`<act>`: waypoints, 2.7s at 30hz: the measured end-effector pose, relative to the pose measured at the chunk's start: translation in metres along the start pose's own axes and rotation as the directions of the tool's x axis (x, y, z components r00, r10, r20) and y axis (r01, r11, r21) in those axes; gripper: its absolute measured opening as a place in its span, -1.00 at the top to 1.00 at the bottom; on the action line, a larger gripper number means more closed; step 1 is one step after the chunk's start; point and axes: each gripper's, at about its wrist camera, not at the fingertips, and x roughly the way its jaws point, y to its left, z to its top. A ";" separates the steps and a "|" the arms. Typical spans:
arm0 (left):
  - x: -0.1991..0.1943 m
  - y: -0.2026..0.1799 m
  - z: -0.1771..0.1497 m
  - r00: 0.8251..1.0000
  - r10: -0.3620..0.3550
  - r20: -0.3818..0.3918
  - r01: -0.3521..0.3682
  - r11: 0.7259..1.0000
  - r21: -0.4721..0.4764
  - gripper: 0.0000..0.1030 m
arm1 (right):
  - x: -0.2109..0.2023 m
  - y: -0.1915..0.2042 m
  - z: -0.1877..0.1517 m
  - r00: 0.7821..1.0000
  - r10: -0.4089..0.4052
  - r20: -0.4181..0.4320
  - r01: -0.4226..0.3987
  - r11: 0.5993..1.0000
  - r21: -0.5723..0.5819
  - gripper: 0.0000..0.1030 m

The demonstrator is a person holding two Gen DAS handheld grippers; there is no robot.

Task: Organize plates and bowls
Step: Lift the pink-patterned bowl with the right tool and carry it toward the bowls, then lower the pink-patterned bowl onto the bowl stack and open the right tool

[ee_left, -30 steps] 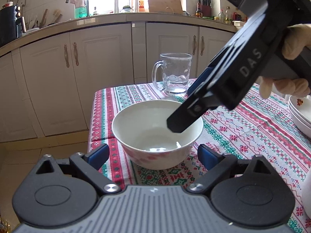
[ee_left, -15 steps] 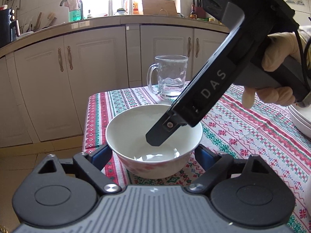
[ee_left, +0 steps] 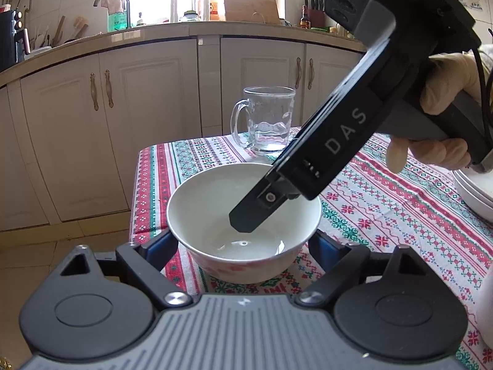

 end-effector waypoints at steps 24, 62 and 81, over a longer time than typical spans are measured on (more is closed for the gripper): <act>-0.104 -0.056 0.017 1.000 -0.029 -0.008 0.030 0.997 0.076 -0.77 | -0.093 0.068 -0.053 0.997 0.017 0.077 -0.012 0.998 -0.063 -0.42; -0.164 -0.153 0.008 0.987 -0.159 -0.024 0.161 0.974 0.157 -0.77 | -0.193 0.103 -0.171 0.988 -0.012 0.154 0.014 1.000 -0.009 -0.43; -0.139 -0.171 0.003 0.972 -0.221 -0.077 0.230 0.961 0.153 -0.77 | -0.199 0.084 -0.199 0.989 -0.061 0.136 0.053 0.997 0.062 -0.43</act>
